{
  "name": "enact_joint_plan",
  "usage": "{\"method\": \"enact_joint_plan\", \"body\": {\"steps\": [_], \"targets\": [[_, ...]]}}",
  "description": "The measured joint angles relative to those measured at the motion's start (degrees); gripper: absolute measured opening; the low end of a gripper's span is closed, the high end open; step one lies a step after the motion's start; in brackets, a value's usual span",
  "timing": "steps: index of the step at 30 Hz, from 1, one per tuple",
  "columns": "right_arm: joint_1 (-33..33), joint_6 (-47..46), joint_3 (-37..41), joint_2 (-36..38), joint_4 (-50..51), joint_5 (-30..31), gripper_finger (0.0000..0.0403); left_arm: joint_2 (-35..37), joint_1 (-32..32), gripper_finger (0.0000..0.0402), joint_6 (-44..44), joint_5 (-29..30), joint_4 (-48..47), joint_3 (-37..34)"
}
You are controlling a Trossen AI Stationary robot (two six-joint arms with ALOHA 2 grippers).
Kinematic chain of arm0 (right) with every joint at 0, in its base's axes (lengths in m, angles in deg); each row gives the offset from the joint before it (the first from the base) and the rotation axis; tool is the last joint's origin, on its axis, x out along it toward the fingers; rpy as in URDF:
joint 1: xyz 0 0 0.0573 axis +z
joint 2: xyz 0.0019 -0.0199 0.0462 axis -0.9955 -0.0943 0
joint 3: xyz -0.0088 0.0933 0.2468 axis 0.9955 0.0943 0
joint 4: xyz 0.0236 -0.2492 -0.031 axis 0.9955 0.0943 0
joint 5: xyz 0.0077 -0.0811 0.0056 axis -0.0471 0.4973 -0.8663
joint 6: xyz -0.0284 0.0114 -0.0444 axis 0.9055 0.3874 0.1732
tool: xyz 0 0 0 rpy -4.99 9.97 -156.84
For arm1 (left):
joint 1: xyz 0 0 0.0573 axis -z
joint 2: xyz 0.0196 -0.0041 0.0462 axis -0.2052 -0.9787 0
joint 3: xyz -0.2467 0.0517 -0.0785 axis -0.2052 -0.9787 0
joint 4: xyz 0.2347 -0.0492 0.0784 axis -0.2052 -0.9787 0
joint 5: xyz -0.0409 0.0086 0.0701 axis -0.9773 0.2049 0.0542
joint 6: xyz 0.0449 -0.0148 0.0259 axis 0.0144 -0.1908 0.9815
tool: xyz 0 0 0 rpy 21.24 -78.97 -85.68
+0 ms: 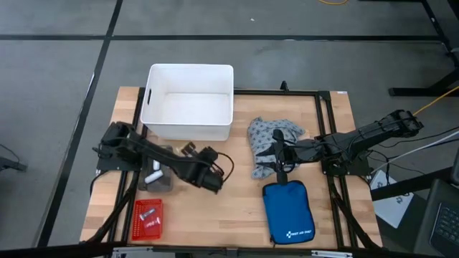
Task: Pick & place medical supplies in basket/bin
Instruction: Put the yellow pill bottle into the red bin
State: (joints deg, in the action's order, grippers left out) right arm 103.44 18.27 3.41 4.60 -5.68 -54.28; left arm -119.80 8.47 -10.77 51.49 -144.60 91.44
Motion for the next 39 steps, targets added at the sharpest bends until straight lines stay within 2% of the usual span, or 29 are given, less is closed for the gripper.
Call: {"method": "enact_joint_plan", "body": {"steps": [2,4,14,23,39], "targets": [[0.0,0.0,0.0,0.0,0.0,0.0,0.0135,0.0,-0.4,0.0001,-2.6,5.2,-5.4,1.2],[0.0,-0.3,0.0,0.0,0.0,0.0,0.0135,0.0,-1.6,0.0001,-5.0,6.8,-9.8,0.9],[0.0,-0.6,0.0,0.0,0.0,-0.4,0.0135,-0.1,-8.3,0.0002,-8.1,3.5,-7.1,-9.8],[0.0,-0.6,0.0,0.0,0.0,-2.4,0.0135,-0.1,-11.3,0.0002,-11.8,1.1,-5.1,-18.3],[0.0,-0.6,0.0,0.0,0.0,-2.4,0.0135,0.0,-15.0,0.0001,-12.5,-2.4,0.9,-24.9]]}}
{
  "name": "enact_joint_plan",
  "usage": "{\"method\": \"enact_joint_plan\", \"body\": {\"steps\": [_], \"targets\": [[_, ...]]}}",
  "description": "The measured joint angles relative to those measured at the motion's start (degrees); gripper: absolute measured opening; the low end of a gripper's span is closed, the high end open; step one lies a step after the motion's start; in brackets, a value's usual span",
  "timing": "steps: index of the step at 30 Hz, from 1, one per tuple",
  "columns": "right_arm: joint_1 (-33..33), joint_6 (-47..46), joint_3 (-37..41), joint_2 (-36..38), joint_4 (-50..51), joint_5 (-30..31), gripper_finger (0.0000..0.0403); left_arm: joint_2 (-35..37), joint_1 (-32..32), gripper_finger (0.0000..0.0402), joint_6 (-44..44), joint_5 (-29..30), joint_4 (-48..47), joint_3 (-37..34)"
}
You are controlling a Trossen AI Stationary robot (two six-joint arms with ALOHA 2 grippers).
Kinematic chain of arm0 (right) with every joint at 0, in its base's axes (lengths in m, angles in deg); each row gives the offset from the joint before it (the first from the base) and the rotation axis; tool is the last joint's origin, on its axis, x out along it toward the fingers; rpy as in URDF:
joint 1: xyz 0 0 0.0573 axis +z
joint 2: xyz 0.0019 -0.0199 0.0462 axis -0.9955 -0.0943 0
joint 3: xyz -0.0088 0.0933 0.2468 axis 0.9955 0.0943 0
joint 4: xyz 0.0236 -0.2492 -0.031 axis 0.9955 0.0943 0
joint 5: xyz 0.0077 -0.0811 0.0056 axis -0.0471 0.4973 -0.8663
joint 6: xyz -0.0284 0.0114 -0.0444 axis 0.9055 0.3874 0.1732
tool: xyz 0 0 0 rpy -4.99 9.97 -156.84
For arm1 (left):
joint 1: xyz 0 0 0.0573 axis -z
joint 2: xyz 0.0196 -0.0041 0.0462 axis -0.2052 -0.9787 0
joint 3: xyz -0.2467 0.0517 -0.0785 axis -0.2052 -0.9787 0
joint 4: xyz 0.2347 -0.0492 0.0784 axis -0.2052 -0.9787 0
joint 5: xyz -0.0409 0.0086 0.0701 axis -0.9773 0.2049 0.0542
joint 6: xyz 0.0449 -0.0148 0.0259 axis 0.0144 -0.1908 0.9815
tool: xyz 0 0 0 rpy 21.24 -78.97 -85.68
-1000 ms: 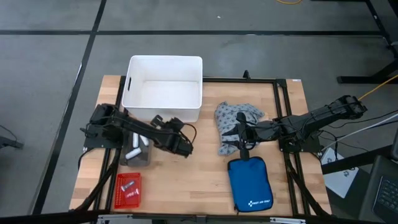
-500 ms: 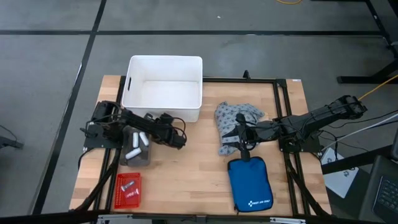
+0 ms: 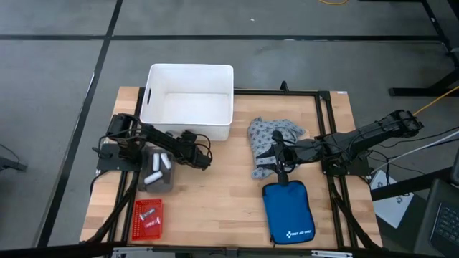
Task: Pick & place medical supplies in basket/bin
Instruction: Put the yellow pill bottle into the red bin
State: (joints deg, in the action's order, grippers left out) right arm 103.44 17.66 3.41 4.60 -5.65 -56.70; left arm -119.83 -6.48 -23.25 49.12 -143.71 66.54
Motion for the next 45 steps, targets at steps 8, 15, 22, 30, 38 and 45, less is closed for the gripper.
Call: {"method": "enact_joint_plan", "body": {"steps": [8,15,22,30,38,45], "targets": [[0.0,0.0,0.0,0.0,0.1,0.0,0.0135,0.3,1.8,0.0003,3.1,-9.1,9.7,1.0],[0.0,0.2,0.0,0.0,0.5,0.0,0.0135,0.0,8.4,0.0003,7.8,-9.6,11.1,12.0],[0.0,0.2,0.0,0.0,0.5,0.0,0.0135,0.0,12.9,0.0003,13.4,2.7,6.9,21.7],[0.0,0.2,0.0,0.0,0.9,-0.5,0.0135,0.0,14.5,0.0014,16.6,2.8,3.9,23.5],[0.0,0.2,0.0,0.0,0.8,-0.6,0.0135,0.0,14.0,0.0075,18.4,-6.5,3.5,23.5],[0.0,0.2,0.0,0.0,0.8,-0.6,0.0135,0.0,13.2,0.0116,17.5,-14.4,3.5,23.5]]}}
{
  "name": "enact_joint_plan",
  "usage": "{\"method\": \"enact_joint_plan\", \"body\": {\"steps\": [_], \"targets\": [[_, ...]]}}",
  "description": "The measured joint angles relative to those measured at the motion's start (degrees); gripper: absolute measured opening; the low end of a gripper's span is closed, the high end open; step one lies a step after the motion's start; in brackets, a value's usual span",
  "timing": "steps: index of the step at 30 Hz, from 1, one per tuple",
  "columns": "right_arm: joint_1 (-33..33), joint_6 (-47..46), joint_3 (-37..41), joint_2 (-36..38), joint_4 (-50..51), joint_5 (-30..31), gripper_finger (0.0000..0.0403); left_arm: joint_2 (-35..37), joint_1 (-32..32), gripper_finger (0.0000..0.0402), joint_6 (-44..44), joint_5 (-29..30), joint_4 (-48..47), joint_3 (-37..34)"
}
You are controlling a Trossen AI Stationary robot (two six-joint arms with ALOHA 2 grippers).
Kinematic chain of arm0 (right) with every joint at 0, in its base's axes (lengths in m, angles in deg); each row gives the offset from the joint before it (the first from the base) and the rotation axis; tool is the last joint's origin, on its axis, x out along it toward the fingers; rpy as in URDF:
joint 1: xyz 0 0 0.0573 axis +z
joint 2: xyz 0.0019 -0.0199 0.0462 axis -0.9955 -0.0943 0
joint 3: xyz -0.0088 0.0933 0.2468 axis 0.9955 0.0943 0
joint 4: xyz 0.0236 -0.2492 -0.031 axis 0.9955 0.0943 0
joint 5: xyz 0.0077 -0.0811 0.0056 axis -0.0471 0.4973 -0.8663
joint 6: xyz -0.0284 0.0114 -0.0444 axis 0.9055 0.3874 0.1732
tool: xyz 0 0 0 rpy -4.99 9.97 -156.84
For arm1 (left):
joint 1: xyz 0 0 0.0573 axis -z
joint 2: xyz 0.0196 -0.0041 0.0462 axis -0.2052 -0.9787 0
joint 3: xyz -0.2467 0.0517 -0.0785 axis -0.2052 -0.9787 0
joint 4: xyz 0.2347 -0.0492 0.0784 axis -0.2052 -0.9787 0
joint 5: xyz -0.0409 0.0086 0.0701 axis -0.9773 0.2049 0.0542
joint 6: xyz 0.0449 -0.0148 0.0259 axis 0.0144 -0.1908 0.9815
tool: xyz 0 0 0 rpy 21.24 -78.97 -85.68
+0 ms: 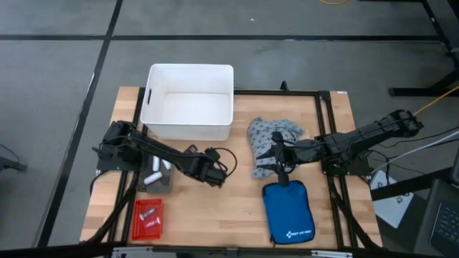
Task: Pick & place medical supplies in basket/bin
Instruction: Put the yellow pill bottle into the red bin
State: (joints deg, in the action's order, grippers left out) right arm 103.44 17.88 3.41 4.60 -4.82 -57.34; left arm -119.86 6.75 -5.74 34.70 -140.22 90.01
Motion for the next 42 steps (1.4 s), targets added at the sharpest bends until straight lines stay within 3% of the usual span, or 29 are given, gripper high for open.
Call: {"method": "enact_joint_plan", "body": {"steps": [15,27,35,42], "targets": [[0.9,-0.9,0.0,0.0,-0.1,-3.0,0.0135,0.0,0.2,0.0228,-16.6,-1.2,-10.0,0.0],[3.7,-1.1,0.0,0.0,-0.2,-3.0,0.0135,0.1,-5.5,0.0219,-16.5,-8.4,-8.8,-1.8],[3.7,-1.3,0.0,0.0,-0.1,-3.0,0.0135,0.1,-8.9,0.0214,-12.7,-13.5,1.1,-9.0],[3.7,-1.3,0.0,0.0,-0.1,-2.9,0.0135,0.1,-9.8,0.0207,-12.6,-15.2,2.4,-13.0]]}}
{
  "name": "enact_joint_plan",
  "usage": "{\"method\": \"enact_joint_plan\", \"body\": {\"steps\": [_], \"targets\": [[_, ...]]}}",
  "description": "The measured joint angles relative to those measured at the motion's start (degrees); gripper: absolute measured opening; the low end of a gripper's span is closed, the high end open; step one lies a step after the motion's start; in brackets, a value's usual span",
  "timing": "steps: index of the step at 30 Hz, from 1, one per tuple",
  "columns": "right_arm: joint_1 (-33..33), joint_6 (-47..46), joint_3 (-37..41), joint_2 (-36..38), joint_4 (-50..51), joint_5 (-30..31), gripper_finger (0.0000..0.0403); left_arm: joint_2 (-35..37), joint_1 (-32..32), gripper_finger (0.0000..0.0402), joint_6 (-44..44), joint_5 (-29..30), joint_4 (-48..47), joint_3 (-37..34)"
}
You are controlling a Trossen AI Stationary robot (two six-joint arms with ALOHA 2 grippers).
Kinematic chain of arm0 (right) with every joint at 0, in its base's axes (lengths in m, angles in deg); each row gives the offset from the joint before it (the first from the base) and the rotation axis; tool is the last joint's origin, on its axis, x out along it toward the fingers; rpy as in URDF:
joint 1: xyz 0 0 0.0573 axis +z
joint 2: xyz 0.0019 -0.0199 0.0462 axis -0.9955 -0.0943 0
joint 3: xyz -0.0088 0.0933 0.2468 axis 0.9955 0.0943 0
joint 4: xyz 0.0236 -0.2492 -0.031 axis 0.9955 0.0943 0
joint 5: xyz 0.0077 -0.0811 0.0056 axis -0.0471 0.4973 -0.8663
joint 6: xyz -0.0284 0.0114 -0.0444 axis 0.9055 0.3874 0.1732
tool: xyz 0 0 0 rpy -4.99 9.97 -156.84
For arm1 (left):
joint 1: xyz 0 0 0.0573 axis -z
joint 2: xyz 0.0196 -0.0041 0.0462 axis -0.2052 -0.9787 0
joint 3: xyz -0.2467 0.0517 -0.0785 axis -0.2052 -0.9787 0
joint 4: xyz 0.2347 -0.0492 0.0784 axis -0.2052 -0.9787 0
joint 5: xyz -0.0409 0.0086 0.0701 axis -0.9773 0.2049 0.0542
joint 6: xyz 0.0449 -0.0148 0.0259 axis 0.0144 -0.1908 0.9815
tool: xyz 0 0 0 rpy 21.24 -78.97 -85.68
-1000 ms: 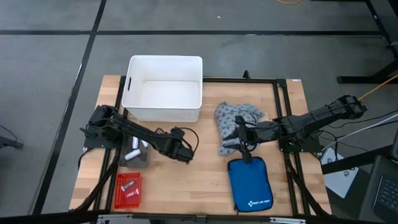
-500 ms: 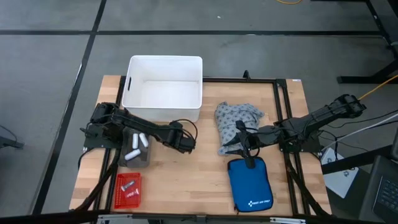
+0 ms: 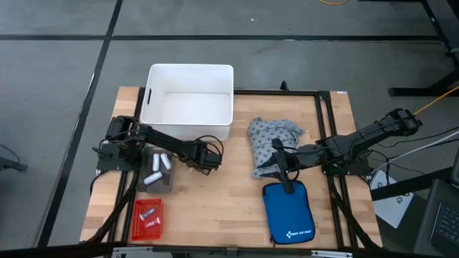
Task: Pick & place medical supplies in basket/bin
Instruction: Put the yellow pill bottle into the red bin
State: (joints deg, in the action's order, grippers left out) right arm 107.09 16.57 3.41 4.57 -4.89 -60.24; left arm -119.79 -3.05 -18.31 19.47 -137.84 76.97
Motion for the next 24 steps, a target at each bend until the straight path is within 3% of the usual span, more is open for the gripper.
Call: {"method": "enact_joint_plan", "body": {"steps": [11,24], "targets": [[0.0,0.0,0.0,0.0,-0.4,0.1,0.0135,0.3,-0.8,0.017,2.3,0.1,6.1,-3.4],[0.0,0.0,0.0,0.0,-0.4,0.1,0.0135,3.3,1.0,0.0097,5.5,6.1,7.6,-3.5]]}}
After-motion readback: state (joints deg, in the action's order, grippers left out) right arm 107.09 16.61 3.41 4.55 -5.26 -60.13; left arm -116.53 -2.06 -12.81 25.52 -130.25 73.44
